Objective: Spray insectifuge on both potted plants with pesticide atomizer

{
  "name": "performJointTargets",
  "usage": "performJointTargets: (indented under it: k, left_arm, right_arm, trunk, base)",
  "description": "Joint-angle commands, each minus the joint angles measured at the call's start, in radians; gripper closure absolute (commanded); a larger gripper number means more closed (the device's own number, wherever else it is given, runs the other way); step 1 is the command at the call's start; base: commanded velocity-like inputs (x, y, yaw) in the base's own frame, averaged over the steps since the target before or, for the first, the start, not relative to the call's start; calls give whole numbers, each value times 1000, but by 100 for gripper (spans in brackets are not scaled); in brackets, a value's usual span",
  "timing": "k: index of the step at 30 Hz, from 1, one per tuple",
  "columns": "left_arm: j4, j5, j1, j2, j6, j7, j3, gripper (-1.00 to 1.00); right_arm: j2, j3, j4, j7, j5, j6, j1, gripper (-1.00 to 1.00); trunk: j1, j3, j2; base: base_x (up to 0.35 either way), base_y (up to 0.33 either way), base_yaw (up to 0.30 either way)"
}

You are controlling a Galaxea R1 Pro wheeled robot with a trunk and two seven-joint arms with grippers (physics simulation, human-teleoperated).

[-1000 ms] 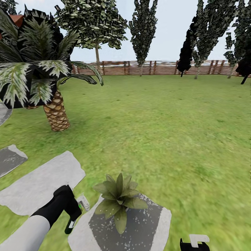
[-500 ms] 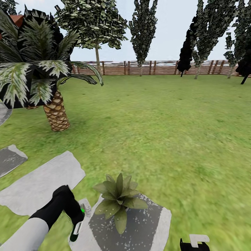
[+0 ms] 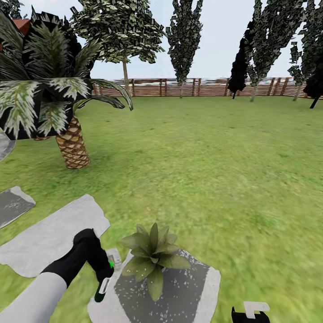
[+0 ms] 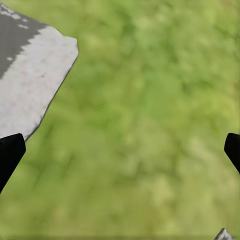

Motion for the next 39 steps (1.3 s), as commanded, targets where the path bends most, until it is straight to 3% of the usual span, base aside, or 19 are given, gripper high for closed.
performJointTargets:
  k: [1, 2, 3, 7, 11, 13, 17, 21, 23, 29, 32, 39]
  left_arm:
    - [-14, -40, -13, -11, 13, -43, -18, 100]
    - [-22, -101, -22, -25, 16, -95, -32, 100]
    - [-24, -121, -24, -28, 16, -111, -34, 100]
    - [-18, -160, -25, -24, 13, -141, -38, 100]
    - [-16, -163, -25, -15, 12, -145, -32, 100]
    - [-13, -165, -26, 23, 15, -138, -30, 100]
    - [-13, -165, -18, 38, 13, -139, -31, 100]
    - [-20, -164, -26, 30, 16, -142, -31, 100]
    - [-26, -162, -55, 22, 19, -145, -31, 100]
    - [-27, -163, -153, -29, 22, -148, -32, 100]
    - [-25, -164, -180, -32, 21, -148, -33, 100]
    - [-17, -165, -171, -32, 18, -146, -37, 100]
  right_arm:
    - [0, -8, 1, -3, 11, -3, -1, -100]
    - [0, -8, 1, -3, 11, -3, -1, -100]
    - [0, -8, 1, -3, 11, -3, -1, -100]
    - [0, -8, 1, -3, 11, -3, 0, -100]
    - [0, -8, 1, -3, 11, -3, -1, -100]
    - [0, -8, 1, -3, 11, -3, -1, -100]
    - [0, -8, 1, -3, 11, -3, -1, -100]
    - [0, -8, 2, -3, 11, -3, 0, -100]
    - [0, -8, 1, -3, 11, -3, -1, -100]
    - [-1, -8, 0, -3, 9, -3, 0, -100]
    - [-2, -8, 0, -3, 10, -4, 0, -100]
    - [-3, -8, 0, -4, 11, -4, -1, -100]
  trunk:
    - [0, -1, 0]
    - [0, -1, 0]
    - [0, -1, 0]
    - [0, -1, 0]
    - [0, -1, 0]
    - [0, -1, 0]
    - [0, -1, 0]
    - [0, -1, 0]
    - [0, -1, 0]
    - [0, -1, 0]
    - [0, -1, 0]
    - [0, -1, 0]
  base:
    - [0, 0, 0]
    - [0, 0, 0]
    - [0, 0, 0]
    - [0, 0, 0]
    - [0, 18, 0]
    - [0, 274, 0]
    - [0, 226, 0]
    - [0, 22, 0]
    - [0, 4, 0]
    - [0, 0, 0]
    - [0, 0, 0]
    - [127, 94, 0]
